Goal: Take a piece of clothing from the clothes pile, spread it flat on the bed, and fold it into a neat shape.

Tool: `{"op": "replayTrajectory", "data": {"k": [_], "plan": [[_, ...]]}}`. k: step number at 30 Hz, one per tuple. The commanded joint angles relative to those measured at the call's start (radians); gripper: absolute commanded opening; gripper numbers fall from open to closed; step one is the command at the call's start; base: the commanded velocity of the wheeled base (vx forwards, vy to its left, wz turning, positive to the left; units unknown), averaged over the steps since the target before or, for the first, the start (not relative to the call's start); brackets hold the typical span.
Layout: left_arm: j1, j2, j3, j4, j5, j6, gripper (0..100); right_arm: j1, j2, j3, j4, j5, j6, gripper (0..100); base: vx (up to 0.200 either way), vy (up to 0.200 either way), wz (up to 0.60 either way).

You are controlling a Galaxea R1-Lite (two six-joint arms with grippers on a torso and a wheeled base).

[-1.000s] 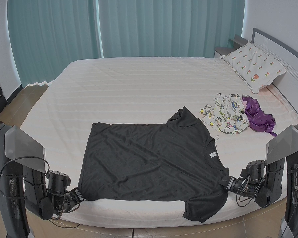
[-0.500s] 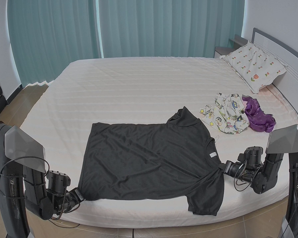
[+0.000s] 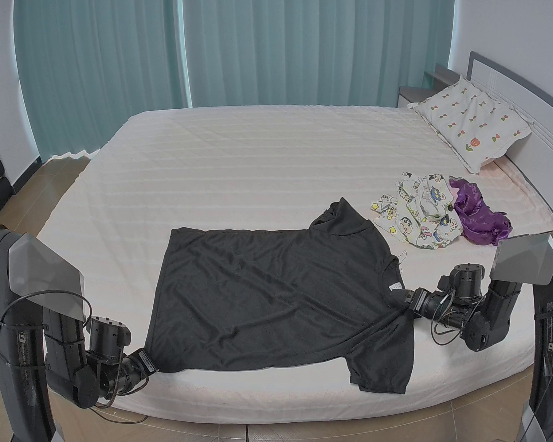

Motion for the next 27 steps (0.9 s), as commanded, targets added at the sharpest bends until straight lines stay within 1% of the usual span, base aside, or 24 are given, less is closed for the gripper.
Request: {"op": "replayTrajectory", "data": {"k": [1,3,5,6,7,10,13,14,16,17,18,21,25,27], "plan": [[0.000,0.003,-0.003,0.000,0.000,-0.001,0,-0.056,-0.061,0.095,-0.011,0.006,0.009,100,0.000,0.000,0.00],[0.000,0.003,-0.002,0.000,0.000,-0.001,0,-0.076,-0.071,0.156,-0.048,0.006,0.046,100,0.000,0.000,0.00],[0.000,0.003,0.000,0.000,0.000,-0.001,0,-0.078,-0.073,0.173,-0.063,0.005,0.059,100,0.000,0.000,0.00],[0.000,0.004,0.000,0.000,0.000,-0.001,0,-0.078,-0.076,0.236,-0.132,0.003,0.098,100,0.000,0.000,0.00],[0.000,0.004,0.000,0.000,0.000,-0.001,0,-0.076,-0.077,0.246,-0.143,0.003,0.105,100,0.000,0.000,0.00],[0.000,0.007,0.000,0.000,0.000,0.001,0,-0.052,-0.065,0.378,-0.236,0.006,0.117,100,0.000,0.000,0.00],[0.000,0.007,0.000,0.000,0.000,0.001,0,-0.006,-0.038,0.443,-0.282,0.003,0.123,100,0.000,0.000,0.00],[0.000,0.007,0.000,0.000,0.000,0.001,0,-0.006,-0.038,0.444,-0.282,0.003,0.123,100,0.000,0.000,0.00],[0.000,0.007,0.000,0.000,0.000,0.001,0,0.033,-0.028,0.464,-0.279,0.002,0.123,100,0.000,0.000,0.00],[0.000,0.007,0.000,0.000,0.000,0.001,0,0.033,-0.028,0.464,-0.279,0.002,0.123,100,0.000,0.000,0.00],[-0.002,0.007,0.000,0.000,0.000,0.001,0,0.057,-0.016,0.457,-0.279,-0.003,0.120,100,0.000,0.000,0.00],[0.000,0.009,0.000,0.000,0.000,0.001,0,0.080,-0.010,0.447,-0.278,-0.006,0.109,100,0.000,0.000,0.00],[-0.002,0.007,0.000,0.000,0.002,0.001,0,0.083,0.002,0.414,-0.276,-0.004,0.092,100,0.000,0.000,0.00],[-0.002,0.009,0.001,-0.002,0.003,0.003,0,0.071,0.030,0.378,-0.276,-0.004,0.052,100,0.000,0.000,0.00]]}}
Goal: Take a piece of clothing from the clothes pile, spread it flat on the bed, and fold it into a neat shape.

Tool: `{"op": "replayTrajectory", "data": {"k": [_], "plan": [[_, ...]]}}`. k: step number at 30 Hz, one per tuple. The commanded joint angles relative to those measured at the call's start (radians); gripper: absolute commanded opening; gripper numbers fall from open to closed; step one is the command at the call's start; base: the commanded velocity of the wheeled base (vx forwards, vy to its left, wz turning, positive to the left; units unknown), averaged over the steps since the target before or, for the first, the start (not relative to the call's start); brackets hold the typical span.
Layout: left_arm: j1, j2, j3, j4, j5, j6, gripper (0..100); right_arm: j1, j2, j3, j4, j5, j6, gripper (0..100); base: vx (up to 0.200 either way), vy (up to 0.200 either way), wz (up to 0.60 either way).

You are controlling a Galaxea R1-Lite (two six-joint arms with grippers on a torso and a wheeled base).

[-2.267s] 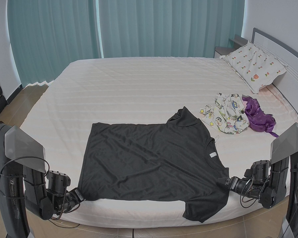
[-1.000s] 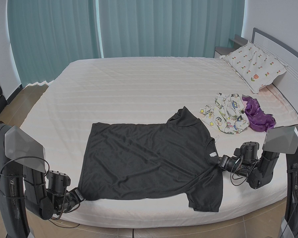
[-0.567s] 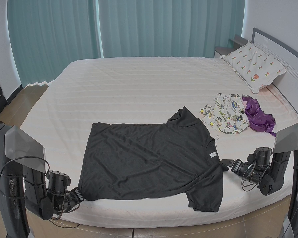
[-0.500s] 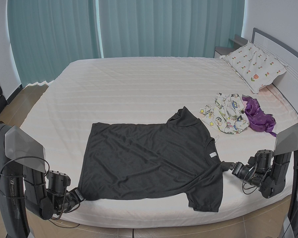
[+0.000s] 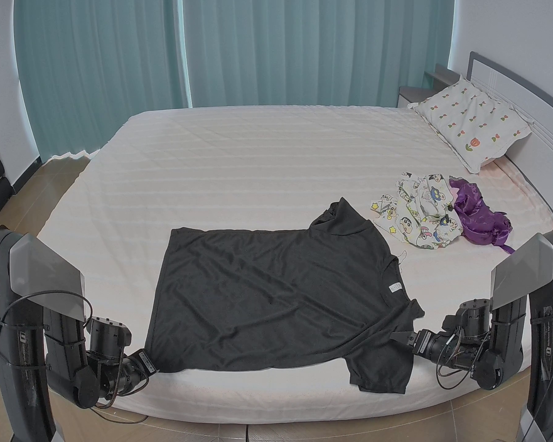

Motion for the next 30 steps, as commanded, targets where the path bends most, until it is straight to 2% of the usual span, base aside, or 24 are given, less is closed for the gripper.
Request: {"op": "replayTrajectory", "data": {"k": [1,5,6,14,23,24,30], "plan": [[-0.003,0.004,0.001,-0.002,0.002,0.001,0,-0.008,0.052,-0.053,-0.010,0.000,-0.059,100,0.000,0.000,0.00],[-0.001,0.004,0.000,-0.002,0.002,0.001,0,-0.013,0.075,-0.085,-0.010,0.003,-0.118,100,0.000,0.000,0.00],[-0.001,0.003,0.000,-0.002,0.002,0.001,0,-0.013,0.075,-0.088,-0.008,0.003,-0.119,0,0.000,0.000,0.00],[-0.001,0.003,0.000,-0.002,0.002,0.001,0,-0.036,0.072,-0.272,0.056,-0.004,-0.118,0,0.000,0.000,0.00],[-0.001,0.003,0.000,-0.002,0.002,-0.001,0,-0.028,0.067,-0.317,0.058,-0.007,-0.125,0,0.000,0.000,0.00],[-0.001,0.004,0.000,-0.002,0.002,0.001,0,-0.026,0.073,-0.307,0.058,-0.007,-0.138,100,0.000,0.000,0.00],[-0.001,0.003,-0.002,-0.002,0.002,-0.001,0,-0.048,0.069,-0.301,0.056,-0.007,-0.142,100,0.000,0.000,0.00]]}}
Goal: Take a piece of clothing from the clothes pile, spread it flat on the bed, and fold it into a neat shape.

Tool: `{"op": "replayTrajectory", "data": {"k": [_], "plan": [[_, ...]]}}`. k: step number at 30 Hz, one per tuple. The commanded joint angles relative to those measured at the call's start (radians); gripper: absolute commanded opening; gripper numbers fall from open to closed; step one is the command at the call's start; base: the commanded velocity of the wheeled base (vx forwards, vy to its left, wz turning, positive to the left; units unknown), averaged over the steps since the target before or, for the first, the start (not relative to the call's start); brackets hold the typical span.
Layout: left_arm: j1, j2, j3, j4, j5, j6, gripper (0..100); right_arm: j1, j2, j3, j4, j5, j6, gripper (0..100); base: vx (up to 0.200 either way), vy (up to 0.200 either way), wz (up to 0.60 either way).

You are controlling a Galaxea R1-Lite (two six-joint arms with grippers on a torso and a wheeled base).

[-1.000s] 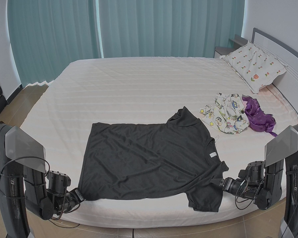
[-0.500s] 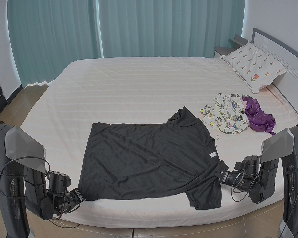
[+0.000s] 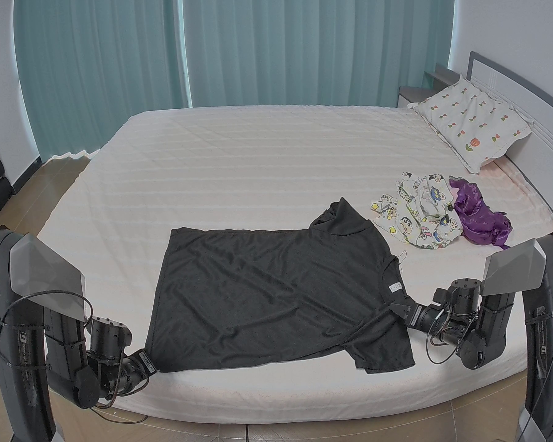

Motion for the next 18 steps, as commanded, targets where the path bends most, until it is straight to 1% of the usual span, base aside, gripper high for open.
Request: {"op": "replayTrajectory", "data": {"k": [1,6,7,12,13,15,18], "plan": [[0.000,0.003,-0.001,0.000,0.000,-0.001,0,-0.041,-0.009,0.018,-0.006,-0.001,0.001,100,0.000,0.000,0.00],[0.000,0.001,0.000,0.000,0.000,-0.001,0,-0.081,-0.046,0.136,-0.041,0.014,0.006,100,0.000,0.000,0.00],[0.000,0.001,0.000,0.000,0.000,-0.001,0,-0.087,-0.048,0.167,-0.067,0.019,0.009,100,0.000,0.000,0.00],[0.000,0.001,0.000,0.000,0.000,-0.001,0,-0.080,-0.063,0.267,-0.073,0.025,0.023,100,0.000,0.000,0.00],[0.000,0.001,0.000,0.000,0.000,-0.001,0,-0.072,-0.077,0.316,-0.073,0.051,0.024,100,0.000,0.000,0.00],[0.000,0.001,0.000,0.000,0.000,-0.001,0,-0.060,-0.078,0.351,-0.073,0.074,0.023,100,0.000,0.000,0.00],[0.000,0.001,0.000,0.000,0.000,-0.001,0,-0.041,-0.075,0.379,-0.073,0.082,0.026,100,0.000,0.000,0.00]]}}
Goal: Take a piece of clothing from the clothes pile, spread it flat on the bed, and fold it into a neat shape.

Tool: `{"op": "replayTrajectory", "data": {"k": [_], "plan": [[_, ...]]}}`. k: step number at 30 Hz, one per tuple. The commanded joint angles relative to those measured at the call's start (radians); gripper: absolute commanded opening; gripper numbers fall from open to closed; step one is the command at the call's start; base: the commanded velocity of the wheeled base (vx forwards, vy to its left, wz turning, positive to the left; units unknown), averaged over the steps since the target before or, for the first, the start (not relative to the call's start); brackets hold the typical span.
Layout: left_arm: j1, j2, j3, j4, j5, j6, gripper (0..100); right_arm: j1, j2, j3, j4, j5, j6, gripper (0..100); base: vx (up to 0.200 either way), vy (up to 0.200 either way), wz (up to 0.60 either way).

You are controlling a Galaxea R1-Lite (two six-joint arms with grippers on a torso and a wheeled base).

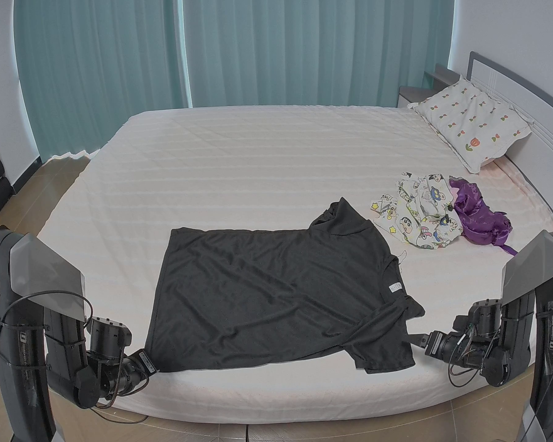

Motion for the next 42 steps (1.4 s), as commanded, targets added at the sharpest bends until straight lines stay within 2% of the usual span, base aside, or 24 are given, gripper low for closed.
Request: {"op": "replayTrajectory", "data": {"k": [1,6,32,33,42], "plan": [[0.000,0.001,0.000,0.000,0.001,-0.001,0,0.036,-0.013,0.069,-0.016,0.016,0.005,100,0.000,0.000,0.00],[0.000,0.001,0.000,0.000,0.001,-0.001,0,0.078,0.006,0.057,-0.016,0.011,0.005,100,0.000,0.000,0.00],[0.000,0.001,0.000,0.000,0.001,-0.001,0,0.140,0.001,-0.006,-0.010,0.005,0.000,100,0.000,0.000,0.00],[0.000,0.003,0.000,0.000,0.001,-0.001,0,0.140,0.000,-0.006,-0.007,0.005,0.000,0,0.000,0.000,0.00],[0.000,0.001,0.000,0.000,0.001,0.001,0,0.111,-0.002,0.046,0.001,0.000,-0.063,0,0.000,0.000,0.00]]}}
